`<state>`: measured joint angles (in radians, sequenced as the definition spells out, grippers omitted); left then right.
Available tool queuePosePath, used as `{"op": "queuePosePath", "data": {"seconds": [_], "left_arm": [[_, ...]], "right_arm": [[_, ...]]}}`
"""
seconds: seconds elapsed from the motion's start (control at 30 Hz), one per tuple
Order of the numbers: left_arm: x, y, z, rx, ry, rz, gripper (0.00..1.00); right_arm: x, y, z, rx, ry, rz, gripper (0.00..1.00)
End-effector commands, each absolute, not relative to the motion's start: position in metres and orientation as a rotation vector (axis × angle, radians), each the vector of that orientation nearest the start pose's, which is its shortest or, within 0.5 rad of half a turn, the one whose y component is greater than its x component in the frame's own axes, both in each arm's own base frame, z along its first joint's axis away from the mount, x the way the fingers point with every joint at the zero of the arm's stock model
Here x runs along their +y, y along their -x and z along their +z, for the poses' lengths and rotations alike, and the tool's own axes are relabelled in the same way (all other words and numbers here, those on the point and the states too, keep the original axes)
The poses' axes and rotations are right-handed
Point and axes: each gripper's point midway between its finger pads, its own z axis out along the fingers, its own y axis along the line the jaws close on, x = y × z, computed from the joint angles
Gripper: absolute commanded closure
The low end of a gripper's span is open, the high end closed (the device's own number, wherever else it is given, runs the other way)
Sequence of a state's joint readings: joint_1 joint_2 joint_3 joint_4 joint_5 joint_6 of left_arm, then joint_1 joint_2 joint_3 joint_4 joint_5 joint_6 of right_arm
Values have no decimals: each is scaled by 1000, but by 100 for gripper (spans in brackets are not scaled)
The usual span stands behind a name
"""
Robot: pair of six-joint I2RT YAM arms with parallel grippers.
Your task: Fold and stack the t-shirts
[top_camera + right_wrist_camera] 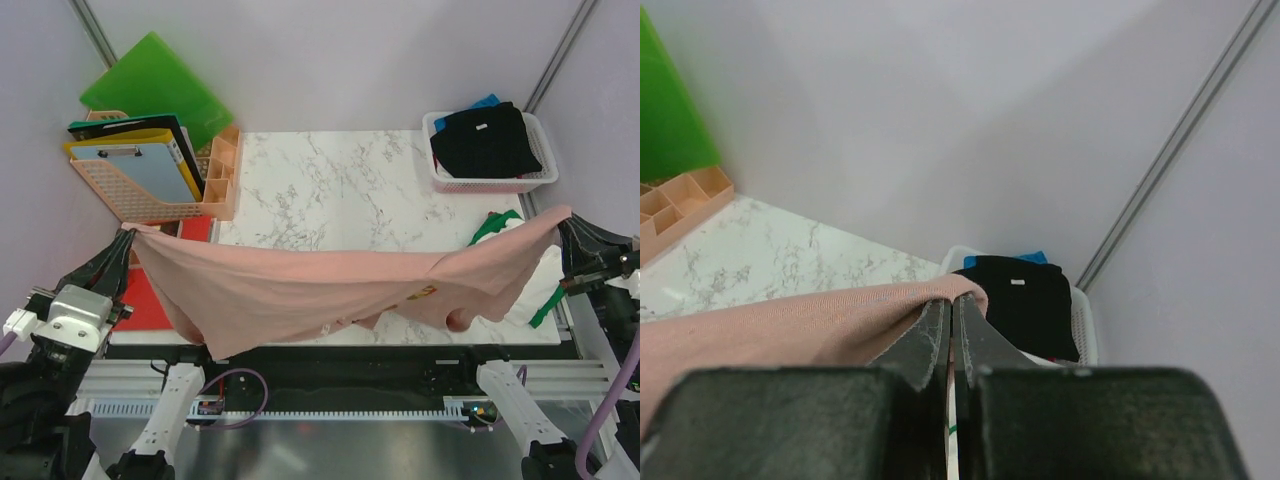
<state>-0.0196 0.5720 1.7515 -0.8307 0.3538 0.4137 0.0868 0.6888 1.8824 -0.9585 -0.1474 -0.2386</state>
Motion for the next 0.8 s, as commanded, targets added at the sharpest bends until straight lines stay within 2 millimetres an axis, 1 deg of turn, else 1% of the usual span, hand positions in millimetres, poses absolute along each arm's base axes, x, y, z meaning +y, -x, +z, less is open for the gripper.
{"op": "queuePosePath", "data": {"seconds": [0.0,0.03,0.1,0.2,0.43,0.53,0.57,0.6,0.63,0.67,0.7,0.73,0.77], "left_arm": [[-49,-100,543,1194,-551,74,98],[-49,-102,540,1203,-552,75,98],[-50,-99,539,1198,-554,71,98],[-51,-97,535,1203,-558,60,98],[-53,-91,533,1200,-563,52,98],[-54,-102,523,1232,-575,39,98],[-57,-106,518,1246,-588,24,98],[-58,-119,505,1287,-597,7,98],[-60,-128,496,1311,-608,-12,98],[-65,-135,488,1322,-626,-38,98],[-66,-145,478,1348,-634,-53,98],[-68,-164,451,1418,-646,-83,98],[-70,-174,443,1421,-657,-95,98]], "right_arm": [[25,-113,550,1314,326,-26,100],[24,-112,550,1312,325,-29,100],[24,-110,554,1303,321,-28,100],[24,-112,554,1307,321,-29,100],[23,-114,550,1319,316,-36,100],[25,-123,544,1343,322,-27,100],[27,-131,537,1364,331,-15,100],[29,-137,532,1378,340,-4,100],[29,-138,527,1374,340,-5,100],[30,-157,509,1410,347,-6,100],[29,-164,498,1434,345,-11,100],[29,-173,487,1462,351,-18,100],[30,-189,462,1521,357,-18,100]]}}
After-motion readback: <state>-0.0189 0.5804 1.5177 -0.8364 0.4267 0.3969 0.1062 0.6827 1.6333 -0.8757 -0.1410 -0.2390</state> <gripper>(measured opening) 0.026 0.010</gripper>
